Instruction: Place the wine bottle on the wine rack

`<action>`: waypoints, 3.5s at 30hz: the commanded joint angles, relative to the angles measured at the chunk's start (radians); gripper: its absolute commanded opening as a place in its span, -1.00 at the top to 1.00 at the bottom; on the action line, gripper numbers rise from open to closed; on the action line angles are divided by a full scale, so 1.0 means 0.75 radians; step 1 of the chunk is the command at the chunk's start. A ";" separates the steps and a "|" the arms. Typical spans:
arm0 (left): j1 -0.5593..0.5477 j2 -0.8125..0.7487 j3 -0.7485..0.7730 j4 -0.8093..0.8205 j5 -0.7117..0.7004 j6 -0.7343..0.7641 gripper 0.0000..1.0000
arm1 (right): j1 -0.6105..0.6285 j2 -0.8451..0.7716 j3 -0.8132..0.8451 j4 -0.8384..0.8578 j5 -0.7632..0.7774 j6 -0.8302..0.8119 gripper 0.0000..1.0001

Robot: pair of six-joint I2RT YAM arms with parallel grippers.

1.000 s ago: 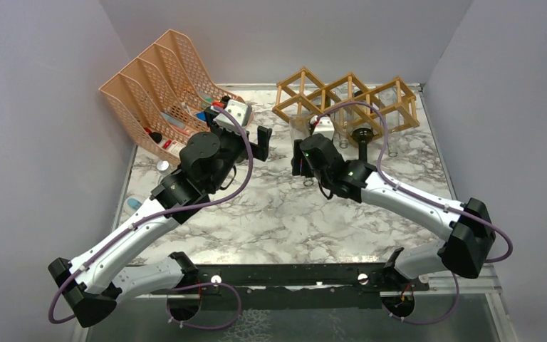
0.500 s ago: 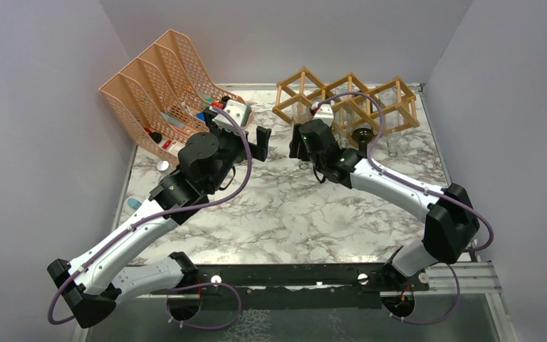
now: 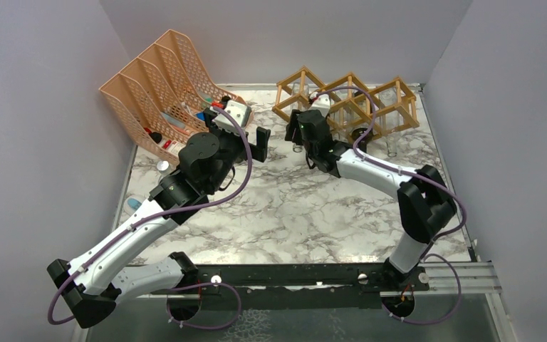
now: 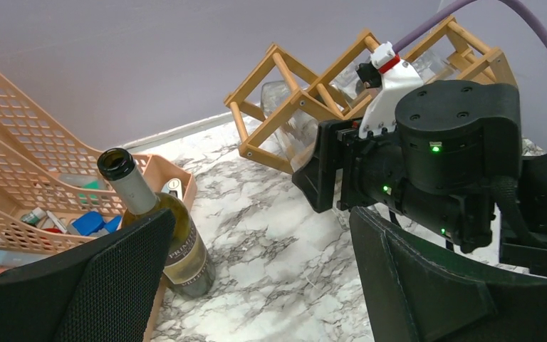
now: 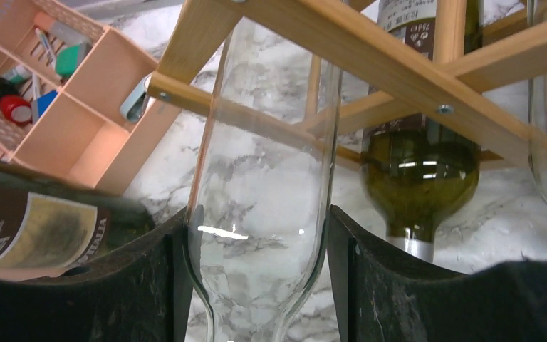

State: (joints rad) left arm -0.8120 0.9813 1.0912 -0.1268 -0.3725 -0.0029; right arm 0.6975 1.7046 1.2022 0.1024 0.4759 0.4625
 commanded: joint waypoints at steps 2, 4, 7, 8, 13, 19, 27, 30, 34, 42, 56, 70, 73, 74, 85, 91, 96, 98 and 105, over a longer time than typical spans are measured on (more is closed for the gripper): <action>0.000 -0.023 0.015 -0.012 -0.036 0.006 -0.98 | -0.015 0.060 0.109 0.352 0.114 -0.051 0.94; -0.001 -0.016 0.017 -0.014 -0.037 0.006 -0.98 | -0.023 0.091 0.130 0.369 0.108 -0.052 0.93; 0.000 -0.010 0.025 -0.022 -0.035 0.006 -0.98 | -0.042 0.142 0.187 0.332 0.085 -0.046 0.81; -0.001 -0.010 0.025 -0.024 -0.034 0.006 -0.98 | -0.048 0.157 0.209 0.302 0.075 -0.043 0.70; 0.000 -0.013 0.024 -0.021 -0.030 0.004 -0.98 | -0.084 0.208 0.256 0.226 0.031 -0.013 0.43; 0.000 -0.003 0.024 -0.022 -0.028 0.004 -0.98 | -0.111 0.262 0.311 0.128 -0.047 0.009 0.10; 0.001 0.002 0.025 -0.025 -0.030 0.004 -0.98 | -0.111 0.281 0.325 0.029 -0.022 0.038 -0.28; 0.001 0.000 0.026 -0.027 -0.030 0.004 -0.98 | -0.110 0.278 0.328 -0.011 -0.010 0.048 -0.60; 0.000 0.002 0.026 -0.024 -0.033 0.004 -0.98 | -0.110 0.252 0.316 -0.021 -0.016 0.043 -0.84; -0.001 -0.011 0.042 0.002 -0.074 0.014 -0.98 | -0.110 0.112 0.301 -0.151 -0.045 0.052 -0.89; 0.000 -0.051 0.076 0.030 -0.174 0.034 -0.98 | -0.110 -0.187 0.337 -0.370 -0.350 -0.166 -0.75; -0.001 -0.156 0.139 -0.036 -0.564 -0.023 -0.98 | 0.004 0.115 0.705 -0.368 -0.787 -0.258 -0.64; 0.000 -0.196 0.124 -0.024 -0.602 -0.020 -0.98 | 0.070 0.188 0.769 -0.331 -0.792 -0.287 -0.64; -0.001 -0.205 0.123 -0.021 -0.608 -0.018 -0.98 | 0.089 0.212 0.796 -0.326 -0.794 -0.298 -0.64; 0.001 -0.244 0.096 -0.001 -0.605 -0.024 -0.98 | 0.218 0.523 1.165 -0.389 -0.531 -0.383 -0.61; 0.000 -0.252 0.093 -0.021 -0.586 -0.038 -0.98 | 0.219 0.594 1.253 -0.397 -0.497 -0.409 -0.47; 0.000 -0.248 0.088 -0.019 -0.575 -0.040 -0.98 | 0.219 0.646 1.307 -0.412 -0.535 -0.488 -0.28; 0.000 -0.247 0.086 -0.017 -0.570 -0.040 -0.98 | 0.219 0.655 1.310 -0.400 -0.543 -0.514 -0.19; -0.001 -0.247 0.072 -0.016 -0.557 -0.034 -0.98 | 0.219 0.641 1.250 -0.311 -0.534 -0.583 0.14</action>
State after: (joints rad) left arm -0.8120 0.8036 1.1625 -0.1482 -0.8043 -0.0227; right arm 0.8574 2.1826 2.1437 -0.1871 0.0631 0.0753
